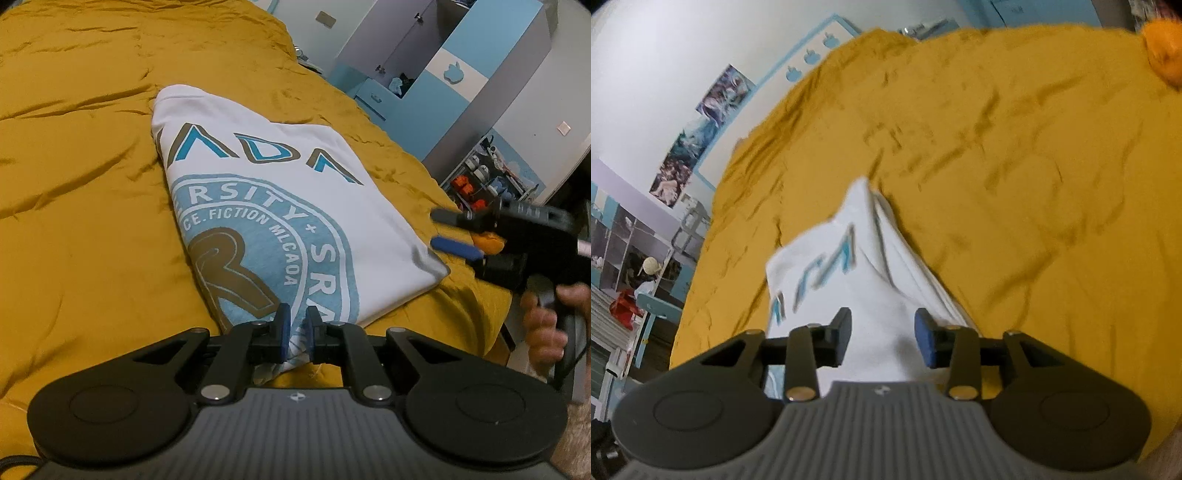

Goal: Fold small clothes

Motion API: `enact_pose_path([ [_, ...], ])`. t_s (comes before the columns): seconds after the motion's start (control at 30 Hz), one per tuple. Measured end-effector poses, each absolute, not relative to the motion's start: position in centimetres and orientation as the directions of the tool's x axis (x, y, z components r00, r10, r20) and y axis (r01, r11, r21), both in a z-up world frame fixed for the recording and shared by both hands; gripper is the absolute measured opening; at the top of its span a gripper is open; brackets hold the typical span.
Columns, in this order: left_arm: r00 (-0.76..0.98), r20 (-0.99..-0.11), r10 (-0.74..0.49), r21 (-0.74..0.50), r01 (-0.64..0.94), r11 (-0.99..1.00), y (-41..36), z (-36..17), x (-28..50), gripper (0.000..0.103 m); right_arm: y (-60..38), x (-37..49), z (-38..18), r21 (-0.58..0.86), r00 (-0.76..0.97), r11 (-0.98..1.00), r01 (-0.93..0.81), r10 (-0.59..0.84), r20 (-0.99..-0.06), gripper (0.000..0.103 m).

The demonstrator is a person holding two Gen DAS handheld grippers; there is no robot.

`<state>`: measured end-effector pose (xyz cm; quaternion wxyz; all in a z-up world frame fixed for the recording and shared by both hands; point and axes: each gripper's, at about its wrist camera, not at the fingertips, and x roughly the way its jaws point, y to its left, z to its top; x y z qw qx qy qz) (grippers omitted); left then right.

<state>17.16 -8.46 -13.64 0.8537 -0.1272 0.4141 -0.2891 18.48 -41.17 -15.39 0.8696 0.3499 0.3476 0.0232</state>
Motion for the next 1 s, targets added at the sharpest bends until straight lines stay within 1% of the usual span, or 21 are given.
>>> enact_pose_path([
  [0.2, 0.492, -0.634, -0.596, -0.449, 0.394, 0.802, -8.5, -12.8, 17.0, 0.014, -39.8, 20.0, -14.1, 0.609, 0.755, 0.781, 0.139, 0.314, -0.575, 0.041],
  [0.3, 0.512, -0.606, -0.609, -0.456, 0.404, 0.793, -8.4, -11.3, 16.6, 0.015, -39.0, 21.4, -13.7, 0.606, 0.748, 0.788, 0.111, 0.336, -0.572, 0.042],
  [0.33, 0.53, -0.579, -0.62, -0.457, 0.418, 0.785, -8.3, -10.4, 16.5, 0.018, -38.8, 22.0, -13.5, 0.597, 0.751, 0.797, 0.096, 0.335, -0.569, 0.042],
  [0.37, 0.545, -0.559, -0.625, -0.455, 0.428, 0.781, -8.2, -9.7, 16.5, 0.027, -38.7, 22.6, -13.3, 0.583, 0.756, 0.808, 0.083, 0.33, -0.565, 0.045],
  [0.4, 0.556, -0.542, -0.63, -0.454, 0.437, 0.777, -8.3, -9.0, 16.7, 0.039, -38.7, 23.3, -13.1, 0.566, 0.764, 0.822, 0.068, 0.322, -0.559, 0.047],
  [0.43, 0.561, -0.535, -0.631, -0.451, 0.443, 0.775, -8.4, -8.7, 17.1, 0.043, -38.6, 24.1, -13.0, 0.544, 0.775, 0.838, 0.047, 0.313, -0.549, 0.055],
  [0.47, 0.564, -0.537, -0.628, -0.442, 0.445, 0.779, -8.6, -8.6, 17.6, 0.046, -38.4, 24.8, -13.0, 0.525, 0.789, 0.851, 0.029, 0.303, -0.534, 0.065],
  [0.5, 0.56, -0.551, -0.619, -0.432, 0.443, 0.786, -9.0, -8.8, 18.1, 0.046, -38.3, 25.5, -13.1, 0.512, 0.802, 0.859, 0.011, 0.299, -0.518, 0.068],
  [0.6, 0.514, -0.609, -0.604, -0.445, 0.408, 0.797, -9.8, -10.9, 19.8, 0.046, -38.6, 28.0, -13.9, 0.515, 0.797, 0.857, -0.023, 0.326, -0.508, 0.069],
  [0.67, 0.506, -0.622, -0.597, -0.439, 0.406, 0.801, -10.1, -12.0, 19.9, 0.046, -38.8, 30.1, -14.5, 0.532, 0.78, 0.845, -0.051, 0.367, -0.508, 0.069],
  [0.73, 0.513, -0.62, -0.594, -0.432, 0.41, 0.804, -10.2, -12.8, 19.6, 0.046, -38.7, 32.0, -15.0, 0.524, 0.761, 0.85, -0.062, 0.38, -0.526, 0.069],
  [0.8, 0.526, -0.604, -0.599, -0.454, 0.391, 0.801, -9.9, -13.4, 19.2, 0.046, -38.4, 33.6, -15.4, 0.491, 0.743, 0.867, -0.084, 0.382, -0.549, 0.069],
  [0.87, 0.536, -0.596, -0.598, -0.456, 0.387, 0.801, -9.9, -14.0, 18.8, 0.046, -38.1, 35.4, -16.2, 0.457, 0.712, 0.884, -0.103, 0.386, -0.586, 0.069],
  [0.93, 0.547, -0.591, -0.592, -0.449, 0.387, 0.806, -10.1, -14.4, 18.3, 0.046, -37.9, 36.9, -17.4, 0.421, 0.676, 0.903, -0.085, 0.363, -0.642, 0.069],
  [1.0, 0.554, -0.59, -0.587, -0.444, 0.384, 0.809, -10.1, -14.2, 18.1, 0.046, -37.9, 37.9, -18.7, 0.36, 0.649, 0.933, -0.018, 0.284, -0.706, 0.07],
])
